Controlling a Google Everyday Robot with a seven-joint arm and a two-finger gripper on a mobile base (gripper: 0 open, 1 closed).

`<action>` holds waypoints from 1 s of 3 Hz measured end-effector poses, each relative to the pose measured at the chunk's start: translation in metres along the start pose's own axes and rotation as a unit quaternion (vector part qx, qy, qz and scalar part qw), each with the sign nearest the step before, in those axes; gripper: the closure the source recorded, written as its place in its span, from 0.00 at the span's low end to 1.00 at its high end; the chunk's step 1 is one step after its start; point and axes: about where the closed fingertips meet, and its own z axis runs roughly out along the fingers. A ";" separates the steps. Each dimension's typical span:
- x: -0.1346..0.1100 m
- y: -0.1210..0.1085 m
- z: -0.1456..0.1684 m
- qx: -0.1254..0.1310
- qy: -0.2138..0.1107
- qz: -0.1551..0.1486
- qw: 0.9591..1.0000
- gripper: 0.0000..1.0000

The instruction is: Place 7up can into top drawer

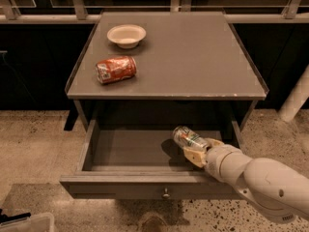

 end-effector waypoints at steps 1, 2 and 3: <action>0.008 -0.008 0.022 0.001 0.024 -0.003 1.000 1.00; 0.008 -0.009 0.028 -0.001 0.028 -0.009 1.000 0.81; 0.008 -0.009 0.028 -0.001 0.028 -0.009 1.000 0.58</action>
Offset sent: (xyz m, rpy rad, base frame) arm 0.0141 -0.0020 -0.0168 -0.0205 0.0379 0.0032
